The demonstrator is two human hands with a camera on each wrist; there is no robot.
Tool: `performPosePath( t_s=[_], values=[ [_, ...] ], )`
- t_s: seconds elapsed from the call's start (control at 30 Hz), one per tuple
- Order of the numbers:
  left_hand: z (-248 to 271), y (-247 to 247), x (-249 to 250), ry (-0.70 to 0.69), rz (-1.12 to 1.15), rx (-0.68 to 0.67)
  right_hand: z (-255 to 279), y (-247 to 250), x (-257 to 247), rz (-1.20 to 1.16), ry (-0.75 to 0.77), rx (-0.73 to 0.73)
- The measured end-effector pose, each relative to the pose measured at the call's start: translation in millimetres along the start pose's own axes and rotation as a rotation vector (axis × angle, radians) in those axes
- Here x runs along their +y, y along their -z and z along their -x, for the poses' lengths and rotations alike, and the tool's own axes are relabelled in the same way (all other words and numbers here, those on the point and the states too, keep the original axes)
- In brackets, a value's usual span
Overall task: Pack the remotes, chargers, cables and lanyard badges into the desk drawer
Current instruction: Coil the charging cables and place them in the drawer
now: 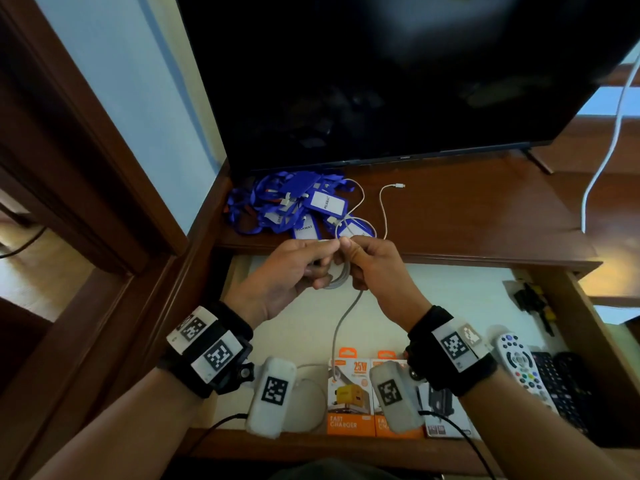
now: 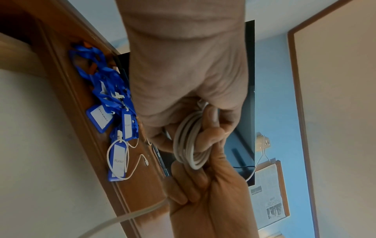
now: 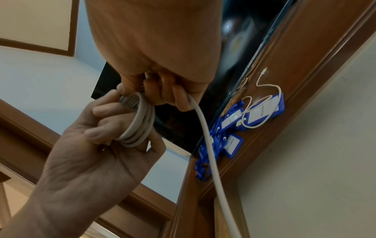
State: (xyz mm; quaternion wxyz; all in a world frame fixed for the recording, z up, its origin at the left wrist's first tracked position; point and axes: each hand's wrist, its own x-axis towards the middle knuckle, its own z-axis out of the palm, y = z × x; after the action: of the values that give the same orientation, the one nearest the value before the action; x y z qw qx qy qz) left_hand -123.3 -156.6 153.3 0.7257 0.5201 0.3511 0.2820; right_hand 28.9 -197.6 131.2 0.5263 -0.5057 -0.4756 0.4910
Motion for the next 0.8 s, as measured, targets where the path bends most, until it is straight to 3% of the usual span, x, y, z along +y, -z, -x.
performPosePath(
  t_s=[0.13,0.3,0.5,0.67,0.8],
  values=[
    [3,-2,0,-0.002,0.088,0.016,3,-2,1,-0.056,-0.001,0.007],
    [1,6,7,-0.072,0.417,0.081,3,3,8,-0.218,-0.013,0.016],
    [2,20,32,-0.263,0.675,0.137,7,5,26,-0.246,-0.128,0.044],
    [-2,26,34,-0.378,0.611,0.327,6,4,19,-0.066,-0.088,0.036],
    [-4,24,30,-0.41,0.242,0.477,8,-2,3,0.164,0.048,-0.071]
  ],
)
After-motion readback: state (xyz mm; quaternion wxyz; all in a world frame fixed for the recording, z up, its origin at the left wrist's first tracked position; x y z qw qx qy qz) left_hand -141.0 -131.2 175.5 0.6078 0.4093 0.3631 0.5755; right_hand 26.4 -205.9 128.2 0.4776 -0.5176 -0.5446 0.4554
